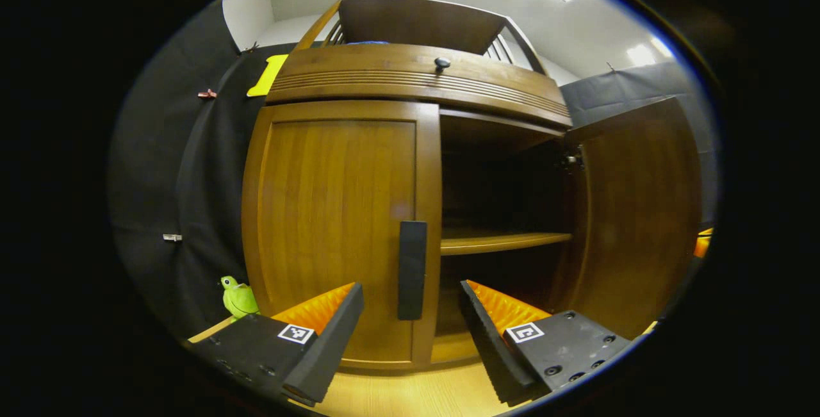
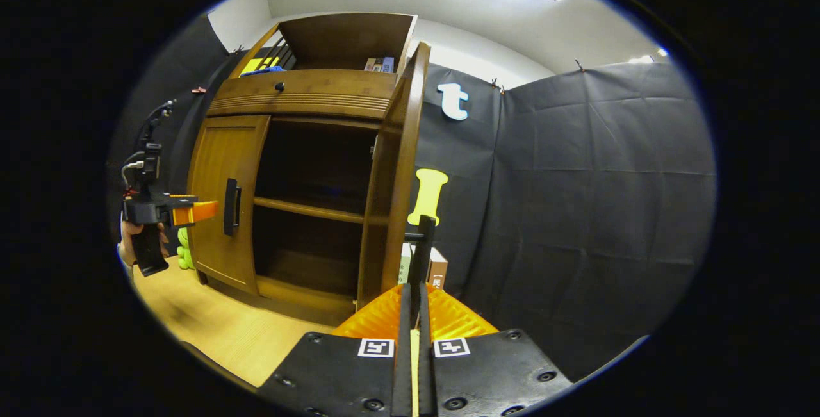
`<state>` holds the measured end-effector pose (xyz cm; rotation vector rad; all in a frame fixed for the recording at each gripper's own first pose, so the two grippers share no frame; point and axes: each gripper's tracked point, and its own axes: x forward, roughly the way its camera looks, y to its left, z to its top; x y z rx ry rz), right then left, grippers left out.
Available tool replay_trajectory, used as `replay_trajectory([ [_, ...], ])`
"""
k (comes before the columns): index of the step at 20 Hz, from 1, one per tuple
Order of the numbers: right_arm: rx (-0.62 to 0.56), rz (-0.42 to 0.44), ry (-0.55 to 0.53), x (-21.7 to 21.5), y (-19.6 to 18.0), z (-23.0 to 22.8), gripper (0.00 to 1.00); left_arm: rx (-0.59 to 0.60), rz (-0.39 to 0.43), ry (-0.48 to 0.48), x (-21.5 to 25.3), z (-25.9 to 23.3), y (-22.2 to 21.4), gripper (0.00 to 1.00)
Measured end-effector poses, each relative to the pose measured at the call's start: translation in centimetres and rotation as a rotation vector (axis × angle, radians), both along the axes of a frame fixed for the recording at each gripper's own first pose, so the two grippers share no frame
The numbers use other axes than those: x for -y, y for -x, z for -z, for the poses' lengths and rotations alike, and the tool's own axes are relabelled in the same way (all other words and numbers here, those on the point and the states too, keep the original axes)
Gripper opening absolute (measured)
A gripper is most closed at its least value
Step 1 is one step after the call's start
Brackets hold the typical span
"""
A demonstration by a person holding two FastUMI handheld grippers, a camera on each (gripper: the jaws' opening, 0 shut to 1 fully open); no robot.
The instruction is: Open the right door of the double-door shoe cabinet with the right hand, and open the left door with the left hand.
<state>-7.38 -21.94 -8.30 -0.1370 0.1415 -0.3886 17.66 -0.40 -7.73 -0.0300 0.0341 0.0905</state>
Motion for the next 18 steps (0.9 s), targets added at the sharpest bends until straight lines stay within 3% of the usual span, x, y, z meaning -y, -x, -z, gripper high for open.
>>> replay_trajectory([
  [1,0.011,-0.007,-0.017,-0.1,0.4,-0.1,0.08,0.0,-0.005,0.015,-0.3,0.2,-0.8,0.92],
  [6,0.048,-0.022,-0.028,-1.3,2.0,-0.7,0.14,-0.015,-0.02,-0.016,-0.3,1.4,-3.4,0.86],
  [9,0.093,-0.009,0.001,-1.5,2.5,-1.9,0.57,-0.046,-0.009,-0.053,0.7,2.3,-5.1,0.82],
  [11,0.122,-0.015,0.011,-1.8,2.9,-2.6,0.87,-0.031,-0.054,-0.072,0.0,2.3,-5.9,0.82],
  [15,0.133,-0.029,0.014,-2.5,3.8,-2.6,0.92,0.013,-0.107,-0.039,-0.9,1.3,-6.9,0.79],
  [18,0.115,-0.033,0.02,-2.8,3.9,-2.2,0.92,-0.016,-0.098,-0.01,-1.0,1.8,-7.6,0.61],
])
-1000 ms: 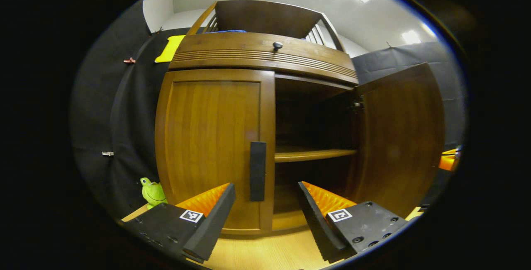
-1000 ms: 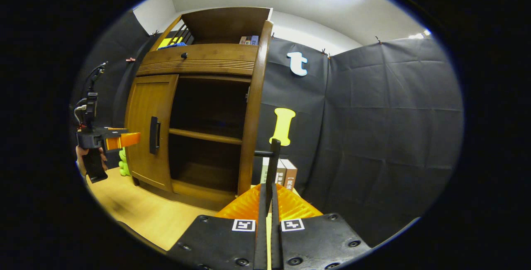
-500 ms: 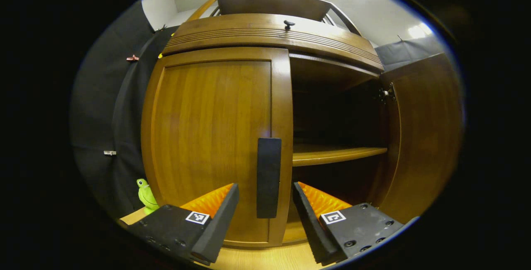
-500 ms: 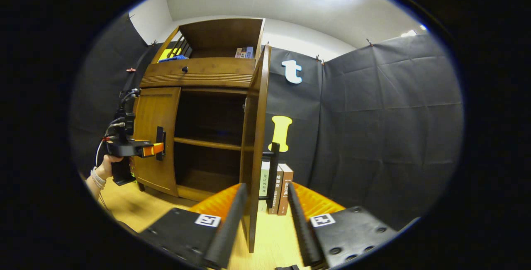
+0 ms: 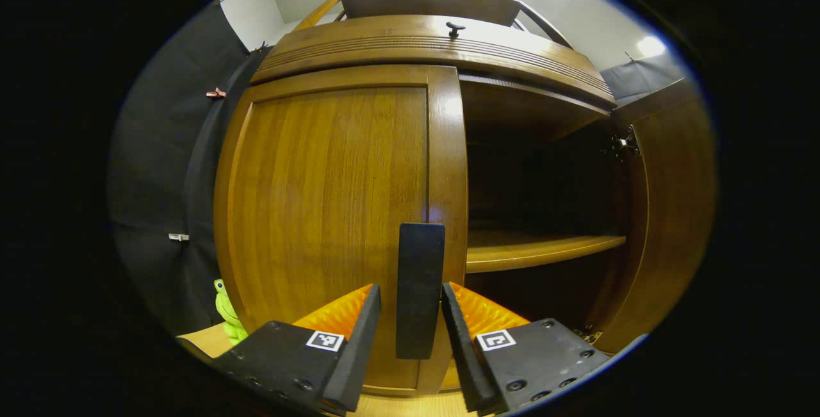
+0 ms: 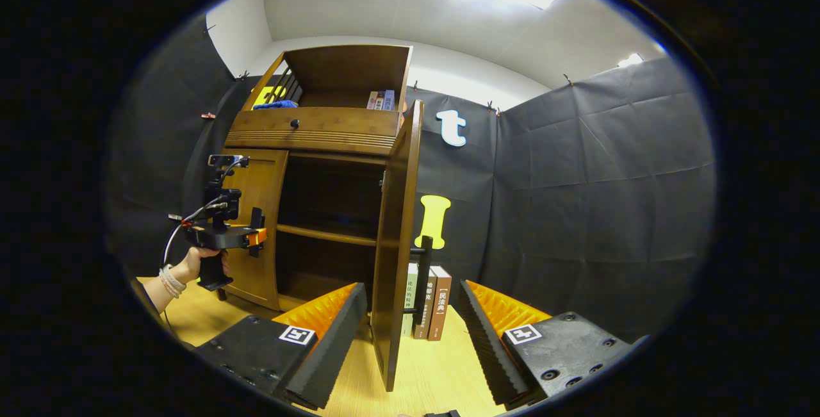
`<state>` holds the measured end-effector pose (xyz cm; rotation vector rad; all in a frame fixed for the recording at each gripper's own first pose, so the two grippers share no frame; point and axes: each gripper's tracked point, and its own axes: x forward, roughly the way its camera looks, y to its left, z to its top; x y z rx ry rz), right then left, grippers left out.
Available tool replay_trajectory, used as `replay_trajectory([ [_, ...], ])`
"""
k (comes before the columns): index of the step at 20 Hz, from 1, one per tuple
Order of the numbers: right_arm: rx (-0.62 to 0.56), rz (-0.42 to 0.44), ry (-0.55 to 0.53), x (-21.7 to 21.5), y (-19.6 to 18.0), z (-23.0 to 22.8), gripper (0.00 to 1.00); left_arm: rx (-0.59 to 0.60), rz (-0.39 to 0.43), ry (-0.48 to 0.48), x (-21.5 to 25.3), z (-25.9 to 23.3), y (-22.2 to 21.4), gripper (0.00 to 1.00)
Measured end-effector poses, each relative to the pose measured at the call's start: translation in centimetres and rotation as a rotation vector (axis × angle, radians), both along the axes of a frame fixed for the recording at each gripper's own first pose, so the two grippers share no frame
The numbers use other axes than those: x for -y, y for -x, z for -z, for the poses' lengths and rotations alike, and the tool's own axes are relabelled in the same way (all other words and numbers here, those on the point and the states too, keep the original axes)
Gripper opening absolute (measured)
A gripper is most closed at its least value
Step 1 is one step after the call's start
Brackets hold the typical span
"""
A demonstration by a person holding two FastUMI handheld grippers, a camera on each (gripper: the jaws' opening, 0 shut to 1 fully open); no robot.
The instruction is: Open the right door of the double-door shoe cabinet with the right hand, and open the left door with the left hand.
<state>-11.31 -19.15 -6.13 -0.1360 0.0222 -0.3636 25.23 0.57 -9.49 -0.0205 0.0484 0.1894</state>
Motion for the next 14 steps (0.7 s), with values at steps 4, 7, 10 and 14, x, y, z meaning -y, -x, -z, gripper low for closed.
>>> replay_trajectory([
  [4,-0.025,-0.006,0.006,-0.5,0.0,0.6,0.92,-0.012,0.043,0.001,0.3,0.5,-0.4,0.36],
  [7,-0.038,-0.014,0.0,-1.2,-0.1,0.8,0.92,-0.024,0.056,0.012,0.2,0.8,0.1,0.32],
  [10,-0.034,-0.027,-0.014,-2.2,-0.3,0.7,0.92,-0.046,0.08,0.033,0.4,0.4,0.8,0.29],
  [14,-0.037,-0.055,-0.033,-4.3,-0.6,0.6,0.92,-0.06,0.144,0.054,0.4,0.2,3.7,0.29],
])
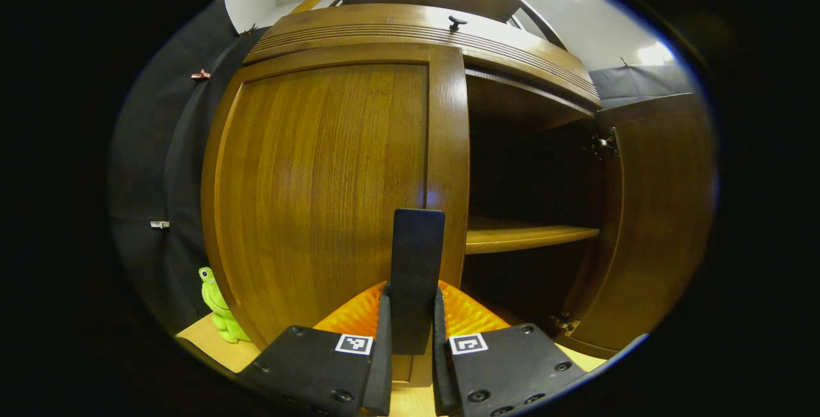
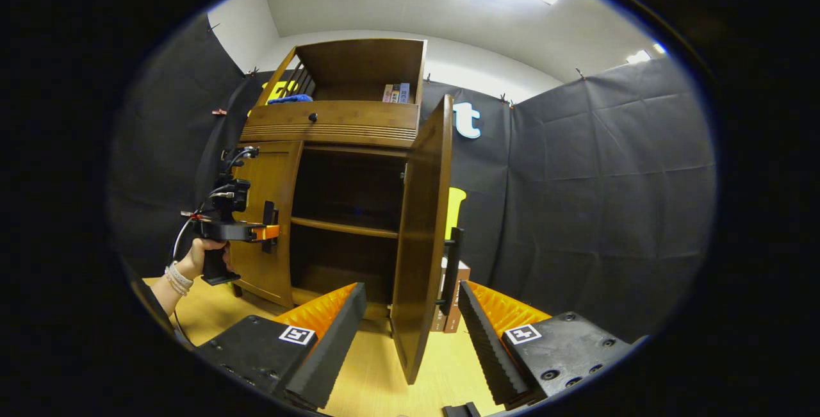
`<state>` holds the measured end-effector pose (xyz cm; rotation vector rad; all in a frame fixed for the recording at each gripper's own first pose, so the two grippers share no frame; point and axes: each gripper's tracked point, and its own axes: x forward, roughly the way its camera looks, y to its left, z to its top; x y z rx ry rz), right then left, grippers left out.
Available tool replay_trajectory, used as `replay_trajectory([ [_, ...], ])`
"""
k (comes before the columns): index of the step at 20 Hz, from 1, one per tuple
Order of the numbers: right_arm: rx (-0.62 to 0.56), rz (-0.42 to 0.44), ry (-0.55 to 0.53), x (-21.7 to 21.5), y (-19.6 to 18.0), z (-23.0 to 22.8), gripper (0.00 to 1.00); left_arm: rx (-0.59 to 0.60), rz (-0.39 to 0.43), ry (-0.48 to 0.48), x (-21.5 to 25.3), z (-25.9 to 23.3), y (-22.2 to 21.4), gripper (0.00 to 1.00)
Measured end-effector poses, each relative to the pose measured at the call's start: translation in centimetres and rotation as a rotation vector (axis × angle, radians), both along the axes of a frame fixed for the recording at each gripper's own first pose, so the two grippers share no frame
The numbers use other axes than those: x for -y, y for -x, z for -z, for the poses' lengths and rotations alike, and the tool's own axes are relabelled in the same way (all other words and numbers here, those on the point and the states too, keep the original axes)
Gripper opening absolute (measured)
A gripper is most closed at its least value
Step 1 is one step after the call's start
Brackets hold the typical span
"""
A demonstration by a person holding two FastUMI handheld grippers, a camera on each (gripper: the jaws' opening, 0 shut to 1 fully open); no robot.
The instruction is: Open the right door of the double-door shoe cabinet with the right hand, and open the left door with the left hand.
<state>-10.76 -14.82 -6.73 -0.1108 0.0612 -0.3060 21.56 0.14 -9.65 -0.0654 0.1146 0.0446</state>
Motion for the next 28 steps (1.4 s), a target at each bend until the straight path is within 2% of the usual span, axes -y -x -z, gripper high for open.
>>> replay_trajectory([
  [7,0.042,-0.029,0.045,-3.9,-0.4,-1.6,0.92,-0.025,0.069,0.043,-0.6,-0.3,5.1,0.3],
  [12,0.054,-0.06,0.033,-6.3,-0.2,-2.0,0.92,-0.036,0.105,0.045,-1.8,-0.6,8.7,0.3],
  [19,0.025,-0.103,0.068,-6.8,-0.4,-1.6,0.92,-0.014,0.027,0.02,-4.7,-1.1,13.8,0.3],
  [25,0.012,-0.153,-0.02,-7.4,-1.1,-0.2,0.92,-0.031,-0.016,0.029,-6.7,-1.4,16.1,0.29],
  [28,0.021,-0.152,-0.022,-7.2,-1.3,-0.2,0.92,-0.03,-0.058,0.015,-8.0,-1.5,17.5,0.29],
])
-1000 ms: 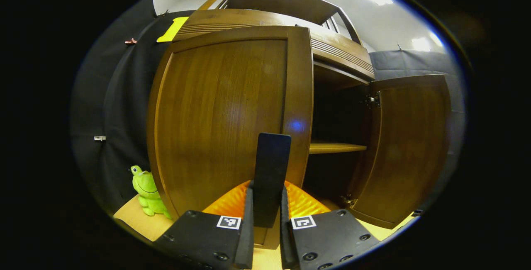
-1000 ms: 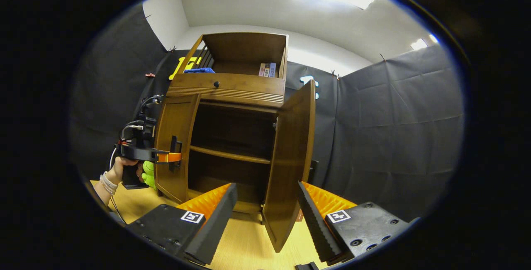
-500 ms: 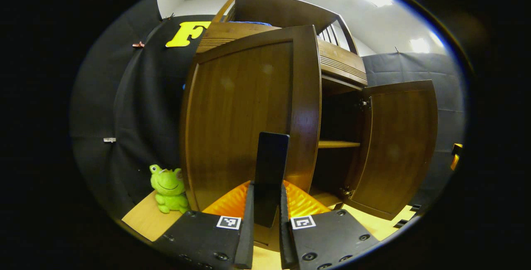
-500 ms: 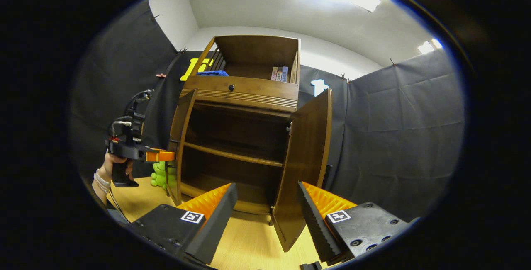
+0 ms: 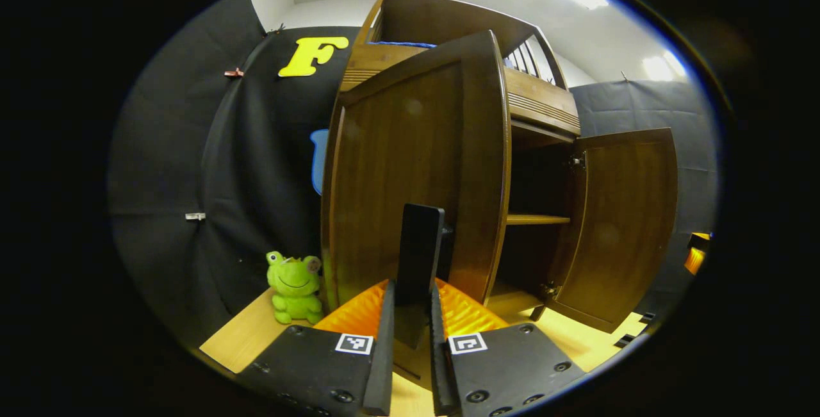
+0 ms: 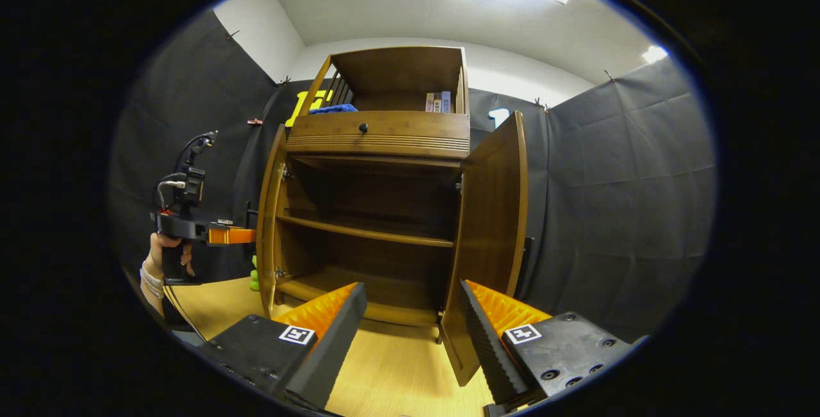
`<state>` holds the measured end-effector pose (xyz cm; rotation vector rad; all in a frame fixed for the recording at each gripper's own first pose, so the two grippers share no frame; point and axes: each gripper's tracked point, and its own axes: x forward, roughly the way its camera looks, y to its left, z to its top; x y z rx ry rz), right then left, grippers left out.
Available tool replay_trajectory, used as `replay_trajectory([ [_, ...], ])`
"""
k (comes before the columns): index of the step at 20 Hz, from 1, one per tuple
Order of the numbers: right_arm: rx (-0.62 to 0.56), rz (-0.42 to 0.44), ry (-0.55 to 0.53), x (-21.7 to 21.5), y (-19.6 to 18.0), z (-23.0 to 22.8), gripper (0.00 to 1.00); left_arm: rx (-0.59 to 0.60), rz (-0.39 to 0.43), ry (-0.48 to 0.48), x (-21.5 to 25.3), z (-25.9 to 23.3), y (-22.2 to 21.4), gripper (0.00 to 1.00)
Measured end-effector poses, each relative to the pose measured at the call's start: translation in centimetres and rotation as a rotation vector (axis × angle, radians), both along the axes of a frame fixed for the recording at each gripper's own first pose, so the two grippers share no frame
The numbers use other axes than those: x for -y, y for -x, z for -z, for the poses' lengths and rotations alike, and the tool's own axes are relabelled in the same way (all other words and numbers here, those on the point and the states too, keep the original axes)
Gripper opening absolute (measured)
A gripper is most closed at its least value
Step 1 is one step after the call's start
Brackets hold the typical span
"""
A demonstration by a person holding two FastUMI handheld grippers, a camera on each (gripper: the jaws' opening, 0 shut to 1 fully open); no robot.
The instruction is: Open the right door of the double-door shoe cabinet with the right hand, and open the left door with the left hand.
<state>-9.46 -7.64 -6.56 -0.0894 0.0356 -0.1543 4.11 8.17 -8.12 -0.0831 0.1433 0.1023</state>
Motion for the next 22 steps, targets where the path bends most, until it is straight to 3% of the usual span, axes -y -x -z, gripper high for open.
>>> replay_trajectory([
  [10,0.017,-0.036,0.002,-0.8,-0.2,-0.3,0.92,-0.004,-0.16,-0.034,-4.2,0.0,4.1,0.17],
  [11,0.016,-0.045,-0.001,-1.1,-0.3,-0.3,0.92,-0.002,-0.175,-0.044,-4.7,0.0,4.4,0.19],
  [12,0.016,-0.054,-0.007,-1.4,-0.3,-0.3,0.92,-0.001,-0.192,-0.052,-5.1,-0.1,4.8,0.15],
  [14,0.017,-0.065,-0.012,-1.7,-0.4,-0.3,0.92,0.012,-0.226,-0.064,-5.5,-0.8,6.0,0.15],
  [15,0.017,-0.067,-0.011,-1.8,-0.5,-0.3,0.92,0.019,-0.237,-0.066,-5.6,-1.2,6.6,0.1],
  [17,0.014,-0.072,-0.009,-2.1,-0.4,-0.3,0.92,0.061,-0.247,-0.08,-5.0,-2.7,8.1,0.14],
  [18,0.013,-0.076,-0.011,-2.3,-0.4,-0.3,0.92,0.078,-0.262,-0.102,-5.3,-3.4,8.6,0.11],
  [19,0.012,-0.081,-0.014,-2.4,-0.4,-0.4,0.92,0.087,-0.248,-0.113,-4.7,-3.6,9.0,0.11],
  [22,0.021,-0.098,-0.033,-3.3,-0.1,-0.8,0.92,0.063,-0.101,-0.058,-0.1,-3.1,9.2,0.13],
])
